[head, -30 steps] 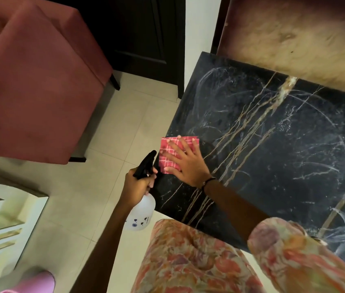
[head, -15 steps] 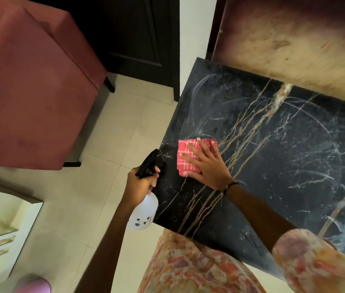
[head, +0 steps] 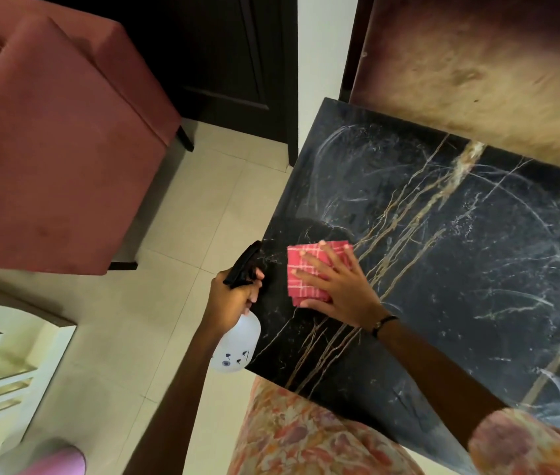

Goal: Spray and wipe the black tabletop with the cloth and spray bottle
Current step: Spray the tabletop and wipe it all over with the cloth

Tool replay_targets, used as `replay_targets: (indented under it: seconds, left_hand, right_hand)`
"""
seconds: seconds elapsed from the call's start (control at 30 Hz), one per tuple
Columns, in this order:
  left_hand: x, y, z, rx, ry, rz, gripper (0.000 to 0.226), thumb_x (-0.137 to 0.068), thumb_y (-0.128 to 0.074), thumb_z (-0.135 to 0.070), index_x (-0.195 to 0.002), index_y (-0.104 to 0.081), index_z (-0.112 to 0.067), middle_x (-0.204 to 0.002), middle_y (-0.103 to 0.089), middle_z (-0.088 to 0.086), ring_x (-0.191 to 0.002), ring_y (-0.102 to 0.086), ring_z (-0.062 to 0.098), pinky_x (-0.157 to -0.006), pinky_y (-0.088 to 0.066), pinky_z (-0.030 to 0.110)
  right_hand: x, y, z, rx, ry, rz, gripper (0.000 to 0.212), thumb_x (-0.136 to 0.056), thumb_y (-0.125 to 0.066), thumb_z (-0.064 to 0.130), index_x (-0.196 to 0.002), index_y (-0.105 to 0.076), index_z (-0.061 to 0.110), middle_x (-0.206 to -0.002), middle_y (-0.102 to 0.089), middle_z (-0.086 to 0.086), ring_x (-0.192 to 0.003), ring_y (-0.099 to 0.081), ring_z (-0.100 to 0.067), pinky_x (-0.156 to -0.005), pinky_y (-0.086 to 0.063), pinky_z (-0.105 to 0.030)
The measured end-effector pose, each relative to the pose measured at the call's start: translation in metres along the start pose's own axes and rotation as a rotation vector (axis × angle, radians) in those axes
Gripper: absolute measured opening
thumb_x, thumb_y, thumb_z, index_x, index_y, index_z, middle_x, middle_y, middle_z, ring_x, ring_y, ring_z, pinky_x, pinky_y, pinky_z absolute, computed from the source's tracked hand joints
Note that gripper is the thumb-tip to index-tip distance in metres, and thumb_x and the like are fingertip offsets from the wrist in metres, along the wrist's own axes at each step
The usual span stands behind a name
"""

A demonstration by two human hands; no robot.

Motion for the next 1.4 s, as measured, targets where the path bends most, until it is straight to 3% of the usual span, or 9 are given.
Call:
replay_targets:
  seconds: [0.2, 0.3, 0.5, 0.6, 0.77, 0.93, 1.03, 1.2, 1.4]
  left_hand:
    - [-0.012, -0.011, -0.011, 0.034, -0.020, -0.001, 0.035, -0.074, -0.045, 0.020, -0.078, -0.066, -0.009, -0.076, -0.054, 0.020, -0.046, -0.040, 0.019, -0.039, -0.033, 0.022]
    - [-0.017, -0.014, -0.013, 0.049, -0.012, -0.007, 0.034, -0.071, -0.045, 0.018, -0.079, -0.066, -0.007, -0.076, -0.054, 0.019, -0.045, -0.039, 0.018, -0.040, -0.032, 0.022]
    - [-0.022, -0.017, -0.020, -0.006, -0.014, -0.039, 0.029, -0.064, -0.053, -0.001, -0.089, -0.060, 0.012, -0.077, -0.053, 0.026, -0.048, -0.039, 0.022, -0.044, -0.032, 0.025]
    - [-0.023, -0.021, -0.026, 0.002, -0.023, -0.029, 0.021, -0.075, -0.050, 0.013, -0.083, -0.064, -0.001, -0.076, -0.052, 0.021, -0.046, -0.040, 0.016, -0.041, -0.031, 0.023]
    - [-0.030, -0.028, -0.038, 0.003, -0.025, 0.006, 0.033, -0.074, -0.045, 0.018, -0.081, -0.065, -0.006, -0.075, -0.054, 0.018, -0.043, -0.040, 0.012, -0.041, -0.031, 0.021]
    - [-0.046, -0.041, -0.051, -0.017, -0.046, 0.044, 0.034, -0.069, -0.043, 0.021, -0.083, -0.064, -0.001, -0.074, -0.054, 0.017, -0.041, -0.040, 0.010, -0.040, -0.030, 0.022]
    - [-0.057, -0.045, -0.059, -0.014, -0.059, 0.046, 0.032, -0.065, -0.045, 0.019, -0.084, -0.064, 0.002, -0.074, -0.055, 0.018, -0.042, -0.037, 0.014, -0.041, -0.029, 0.023]
    - [-0.074, -0.051, -0.071, -0.035, -0.057, 0.045, 0.022, -0.068, -0.045, 0.018, -0.075, -0.061, 0.005, -0.067, -0.050, 0.018, -0.040, -0.035, 0.015, -0.042, -0.030, 0.024]
    - [-0.090, -0.055, -0.082, -0.036, -0.060, 0.123, 0.036, -0.071, -0.043, 0.020, -0.083, -0.066, -0.005, -0.075, -0.058, 0.012, -0.039, -0.040, 0.009, -0.040, -0.034, 0.022]
  right_hand:
    - [-0.068, 0.018, -0.046, -0.024, -0.243, 0.005, 0.068, -0.088, -0.025, 0.073, -0.142, -0.037, 0.034, -0.155, -0.030, -0.004, -0.144, -0.015, -0.038, -0.110, -0.007, -0.070]
    - [-0.108, 0.021, -0.027, -0.082, -0.350, -0.028, 0.069, -0.087, -0.021, 0.073, -0.144, -0.033, 0.036, -0.157, -0.023, -0.002, -0.145, -0.009, -0.038, -0.109, 0.008, -0.065]
    - [-0.075, 0.003, 0.008, -0.045, -0.075, -0.038, 0.066, -0.090, -0.024, 0.070, -0.145, -0.034, 0.035, -0.158, -0.022, 0.000, -0.146, -0.006, -0.036, -0.112, -0.002, -0.068]
    - [-0.039, 0.002, -0.020, -0.006, 0.012, -0.059, 0.066, -0.090, -0.025, 0.072, -0.146, -0.026, 0.039, -0.158, -0.017, 0.003, -0.147, -0.006, -0.033, -0.115, -0.003, -0.062]
    - [-0.054, 0.021, -0.081, 0.002, -0.157, -0.024, 0.069, -0.088, -0.021, 0.075, -0.144, -0.032, 0.037, -0.156, -0.026, -0.001, -0.146, -0.011, -0.033, -0.112, -0.008, -0.066]
    - [-0.130, 0.033, -0.077, -0.079, -0.397, -0.041, 0.072, -0.085, -0.018, 0.074, -0.144, -0.034, 0.036, -0.157, -0.024, -0.002, -0.145, -0.011, -0.038, -0.109, 0.005, -0.066]
    - [-0.148, 0.028, -0.051, -0.045, -0.313, -0.030, 0.073, -0.085, -0.008, 0.070, -0.146, -0.027, 0.036, -0.160, -0.015, -0.001, -0.146, -0.001, -0.039, -0.107, 0.013, -0.064]
    - [-0.093, 0.016, -0.051, -0.002, -0.098, -0.080, 0.066, -0.090, -0.021, 0.071, -0.144, -0.032, 0.035, -0.157, -0.023, 0.000, -0.146, -0.009, -0.034, -0.114, -0.001, -0.062]
    - [-0.087, 0.029, -0.131, 0.036, -0.285, -0.081, 0.069, -0.089, -0.023, 0.073, -0.147, -0.026, 0.037, -0.159, -0.020, -0.002, -0.146, -0.006, -0.035, -0.112, 0.001, -0.066]
Point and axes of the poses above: each hand's wrist, its own x-axis away from the middle knuckle, its own y-axis out of the back of the hand, z = x × y, the point moved 2 cm from there along -x, towards the middle knuckle
